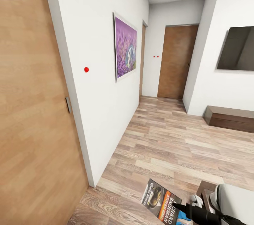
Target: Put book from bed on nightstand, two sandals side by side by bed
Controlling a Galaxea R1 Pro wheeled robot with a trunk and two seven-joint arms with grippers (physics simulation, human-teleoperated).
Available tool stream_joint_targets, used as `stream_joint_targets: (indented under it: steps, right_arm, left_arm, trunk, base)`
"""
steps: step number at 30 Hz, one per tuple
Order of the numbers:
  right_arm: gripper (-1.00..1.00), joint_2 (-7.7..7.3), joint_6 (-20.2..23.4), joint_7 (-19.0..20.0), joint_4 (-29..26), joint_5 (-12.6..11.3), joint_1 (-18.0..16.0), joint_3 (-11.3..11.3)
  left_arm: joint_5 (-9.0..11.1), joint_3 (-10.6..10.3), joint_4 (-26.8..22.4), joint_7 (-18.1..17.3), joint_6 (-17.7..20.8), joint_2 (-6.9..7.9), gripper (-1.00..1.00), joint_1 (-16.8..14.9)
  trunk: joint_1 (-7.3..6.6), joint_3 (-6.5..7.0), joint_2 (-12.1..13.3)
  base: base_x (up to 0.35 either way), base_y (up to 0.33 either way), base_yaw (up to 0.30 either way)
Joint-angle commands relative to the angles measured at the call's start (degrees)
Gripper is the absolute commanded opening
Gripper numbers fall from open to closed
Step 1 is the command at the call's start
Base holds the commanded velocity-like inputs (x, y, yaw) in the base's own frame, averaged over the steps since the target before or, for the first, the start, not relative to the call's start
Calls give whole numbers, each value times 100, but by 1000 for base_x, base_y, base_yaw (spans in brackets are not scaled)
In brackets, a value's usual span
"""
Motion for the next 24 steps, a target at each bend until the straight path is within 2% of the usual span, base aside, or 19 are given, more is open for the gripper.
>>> stream_joint_targets:
  steps: [1,5,9,18,24]
  right_arm:
    - [-100,-5,42,-6,89,41,-5,-55]
    - [-100,-9,42,-42,214,42,-1,-55]
    - [-100,-24,42,-49,236,38,4,-59]
    - [-100,-26,42,-50,239,38,5,-58]
    - [-100,-26,42,-50,239,44,5,-55]
  left_arm:
    - [2,-42,5,23,-71,1,100,6]
    - [-18,-32,8,210,-127,1,100,18]
    - [-9,-30,12,362,-141,-5,100,22]
    - [-8,-27,12,402,-149,-8,100,25]
    - [-8,-27,13,403,-147,-8,100,23]
  trunk:
    - [2,-2,-5]
    - [2,-2,-5]
    - [2,-2,-5]
    - [2,-2,-5]
    - [2,-2,-5]
  base:
    - [0,0,0]
    - [86,0,0]
    - [284,0,0]
    - [199,0,0]
    - [302,0,0]
